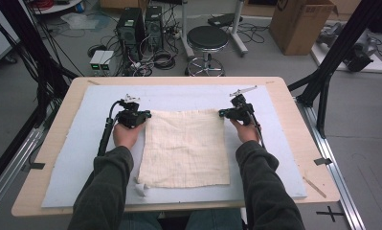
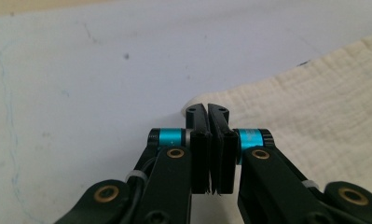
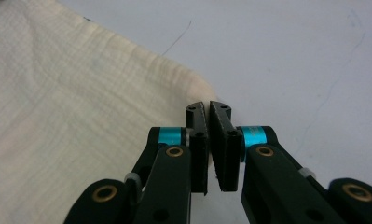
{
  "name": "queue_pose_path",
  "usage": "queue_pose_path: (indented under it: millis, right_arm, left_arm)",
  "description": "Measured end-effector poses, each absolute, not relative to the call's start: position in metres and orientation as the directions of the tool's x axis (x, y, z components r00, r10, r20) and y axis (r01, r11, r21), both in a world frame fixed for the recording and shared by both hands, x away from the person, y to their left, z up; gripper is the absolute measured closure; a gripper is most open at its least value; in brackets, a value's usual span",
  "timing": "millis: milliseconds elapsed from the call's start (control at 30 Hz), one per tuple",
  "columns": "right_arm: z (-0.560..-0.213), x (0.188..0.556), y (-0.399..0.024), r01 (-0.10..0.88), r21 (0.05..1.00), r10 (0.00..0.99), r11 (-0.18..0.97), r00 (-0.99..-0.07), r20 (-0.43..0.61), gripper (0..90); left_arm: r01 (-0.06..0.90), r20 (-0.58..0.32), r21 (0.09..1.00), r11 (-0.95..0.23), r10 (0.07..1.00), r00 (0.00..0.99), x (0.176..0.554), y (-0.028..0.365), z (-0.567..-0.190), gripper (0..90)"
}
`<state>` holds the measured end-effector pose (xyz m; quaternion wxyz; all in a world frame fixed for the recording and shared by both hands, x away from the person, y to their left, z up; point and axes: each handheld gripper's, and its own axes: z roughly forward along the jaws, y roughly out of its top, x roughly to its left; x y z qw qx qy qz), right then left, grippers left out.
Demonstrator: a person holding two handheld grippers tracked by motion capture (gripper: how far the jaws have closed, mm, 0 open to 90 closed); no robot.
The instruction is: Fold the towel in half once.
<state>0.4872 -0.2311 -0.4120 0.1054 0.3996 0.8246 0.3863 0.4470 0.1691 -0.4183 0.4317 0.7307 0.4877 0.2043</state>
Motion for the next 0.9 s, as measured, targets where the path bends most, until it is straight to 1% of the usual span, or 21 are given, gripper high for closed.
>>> queue_pose_path:
  millis: [133,200,300,533,600,800,900]
  right_arm:
    - [-0.402,0.484,-0.237,0.543,0.763,0.746,0.35,-0.654,0.124,86.0]
    - [-0.399,0.483,-0.242,0.545,0.776,0.75,0.316,-0.645,0.148,86.0]
    - [-0.399,0.482,-0.245,0.554,0.772,0.746,0.31,-0.646,0.164,86.0]
    - [-0.404,0.476,-0.243,0.552,0.777,0.732,0.303,-0.657,0.18,86.0]
    - [-0.405,0.474,-0.243,0.563,0.771,0.731,0.297,-0.653,0.196,86.0]
    - [-0.401,0.467,-0.243,0.531,0.793,0.712,0.298,-0.677,0.186,86.0]
    - [-0.398,0.461,-0.245,0.52,0.8,0.701,0.298,-0.688,0.186,86.0]
  left_arm:
    - [0.498,-0.102,0.852,-0.163,0.881,0.462,0.449,0.164,-0.403,87.2]
    - [0.498,-0.105,0.852,-0.161,0.879,0.464,0.448,0.165,-0.402,87.3]
    - [0.523,-0.105,0.833,-0.182,0.875,0.473,0.447,0.166,-0.405,87.2]
    - [0.51,-0.078,0.832,-0.217,0.865,0.496,0.442,0.165,-0.401,87.2]
    - [0.5,-0.079,0.84,-0.211,0.864,0.497,0.438,0.166,-0.4,87.2]
    - [0.489,-0.095,0.854,-0.178,0.871,0.482,0.426,0.171,-0.408,87.2]
    - [0.479,-0.083,0.856,-0.194,0.863,0.499,0.42,0.171,-0.408,87.2]
